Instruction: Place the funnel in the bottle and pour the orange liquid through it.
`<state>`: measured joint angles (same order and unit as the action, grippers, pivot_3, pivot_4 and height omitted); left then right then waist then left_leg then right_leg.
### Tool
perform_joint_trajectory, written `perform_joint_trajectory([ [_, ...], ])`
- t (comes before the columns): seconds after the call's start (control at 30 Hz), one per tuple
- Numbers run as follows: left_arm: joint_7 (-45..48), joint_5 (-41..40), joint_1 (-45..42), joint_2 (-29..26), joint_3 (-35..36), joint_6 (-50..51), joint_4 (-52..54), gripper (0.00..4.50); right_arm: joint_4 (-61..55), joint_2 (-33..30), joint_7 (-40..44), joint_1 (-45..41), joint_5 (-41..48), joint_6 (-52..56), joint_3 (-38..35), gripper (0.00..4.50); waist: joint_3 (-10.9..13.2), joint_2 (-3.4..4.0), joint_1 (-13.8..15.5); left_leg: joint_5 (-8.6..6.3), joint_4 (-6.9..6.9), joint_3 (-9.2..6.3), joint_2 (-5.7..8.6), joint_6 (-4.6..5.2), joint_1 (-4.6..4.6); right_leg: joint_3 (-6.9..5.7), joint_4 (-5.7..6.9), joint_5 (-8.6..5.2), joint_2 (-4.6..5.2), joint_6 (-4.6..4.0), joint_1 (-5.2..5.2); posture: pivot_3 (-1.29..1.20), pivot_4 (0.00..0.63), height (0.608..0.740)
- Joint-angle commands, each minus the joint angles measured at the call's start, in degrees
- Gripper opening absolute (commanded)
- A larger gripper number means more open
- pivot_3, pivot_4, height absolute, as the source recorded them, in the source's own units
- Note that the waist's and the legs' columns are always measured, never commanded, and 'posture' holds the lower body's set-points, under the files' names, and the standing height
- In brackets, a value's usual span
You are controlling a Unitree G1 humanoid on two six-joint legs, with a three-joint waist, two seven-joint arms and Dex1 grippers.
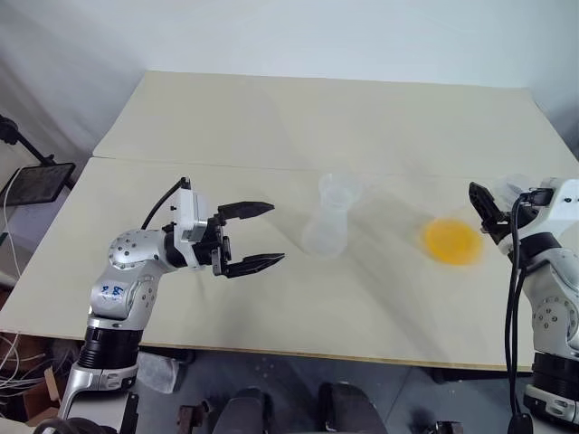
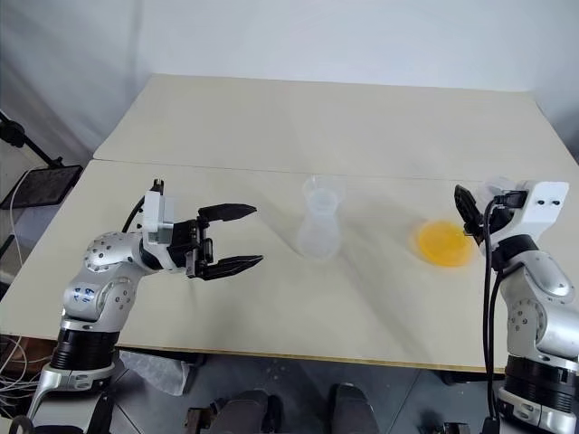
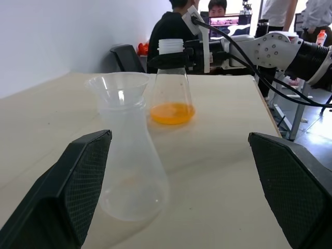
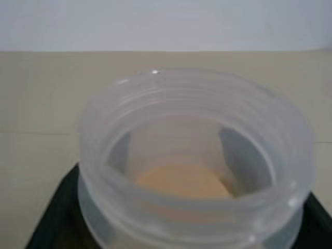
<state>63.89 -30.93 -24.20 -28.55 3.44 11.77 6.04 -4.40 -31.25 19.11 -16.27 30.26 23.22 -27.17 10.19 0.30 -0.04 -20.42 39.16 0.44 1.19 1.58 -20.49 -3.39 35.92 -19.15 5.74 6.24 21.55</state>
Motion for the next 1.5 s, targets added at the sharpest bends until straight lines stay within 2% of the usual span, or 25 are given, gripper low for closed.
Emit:
perform_joint_trajectory([
  [0.03, -0.1, -0.2, -0.2, -0.2, 0.3, -1.0, 0.8, 4.5, -0.8, -0.4, 0.4, -0.3, -0.4, -1.3, -0.5, 2.51, 0.0, 0.0, 0.0, 0.0, 0.0, 0.0, 0.0, 0.0, 0.0, 0.0, 0.0, 0.0, 0.0, 0.0, 0.0, 0.0, 0.15, 0.74],
  [0.3, -1.0, 0.1, 0.2, -0.5, 1.2, -1.6, 0.3, 4.5, -5.0, -1.5, 4.4, -2.0, -0.2, -2.4, 2.8, 2.51, 0.0, 0.01, -0.1, 0.0, 0.0, 0.0, 0.0, 0.0, 0.0, 0.0, -0.01, 0.0, 0.0, 0.0, 0.0, 0.0, 0.15, 0.74],
  [0.53, -1.9, -0.1, 1.4, -1.2, 1.9, -1.7, 0.5, 4.5, -8.9, -10.0, 11.7, -7.1, -14.1, -7.8, 17.6, 2.51, 0.2, 0.34, -0.2, 0.01, -0.02, 0.05, -0.02, -0.01, -0.04, 0.02, -0.02, 0.0, -0.02, 0.0, 0.1, 0.0, 0.15, 0.74],
  [0.7, -2.6, 0.2, 1.1, -0.9, 1.6, -2.0, 0.2, 4.5, -7.5, -9.1, 12.4, -12.0, -18.6, -8.2, 23.5, 2.51, 0.2, 0.33, 0.1, 0.01, -0.02, 0.0, 0.0, -0.01, -0.07, -0.03, -0.04, 0.0, 0.01, 0.0, 0.09, 0.0, 0.15, 0.74],
  [0.87, -5.2, 1.5, 1.3, -0.1, 1.3, -2.7, 0.3, 4.5, -4.0, -9.9, 12.2, -17.3, -27.8, -11.1, 29.8, 2.51, 0.2, 0.33, -0.1, 0.01, 0.02, -0.1, 0.05, -0.01, -0.2, -0.18, -0.07, 0.0, 0.07, 0.0, 0.15, 0.0, 0.15, 0.74],
  [1.1, -6.4, 2.1, 1.6, 0.4, 0.8, -2.8, 1.0, 4.5, -1.5, -9.0, 12.7, -20.4, -32.2, -13.2, 31.0, 2.51, 0.2, 0.33, -0.1, 0.02, 0.04, -0.16, 0.05, -0.03, -0.36, -0.31, -0.08, 0.0, 0.06, 0.0, 0.26, 0.0, 0.15, 0.74],
  [1.23, -6.6, 2.2, 1.3, 0.6, 0.6, -2.9, 0.8, 4.5, -1.5, -9.1, 13.2, -21.6, -34.6, -14.7, 32.1, 2.51, 0.2, 0.33, -0.2, 0.07, 0.11, -0.1, 0.05, -0.09, -0.79, -0.28, 0.09, 0.0, 0.03, 0.0, 0.74, 0.0, 0.15, 0.74],
  [1.5, -7.1, 2.5, 0.5, 1.4, -0.2, -3.4, 0.0, 4.5, -1.4, -10.6, 15.1, -23.7, -40.9, -19.1, 34.6, 2.51, 0.2, 0.33, -0.2, 0.1, 0.1, -0.04, 0.04, -0.13, -0.85, -0.24, 0.14, 0.0, 0.01, 0.0, 0.85, 0.0, 0.15, 0.74],
])
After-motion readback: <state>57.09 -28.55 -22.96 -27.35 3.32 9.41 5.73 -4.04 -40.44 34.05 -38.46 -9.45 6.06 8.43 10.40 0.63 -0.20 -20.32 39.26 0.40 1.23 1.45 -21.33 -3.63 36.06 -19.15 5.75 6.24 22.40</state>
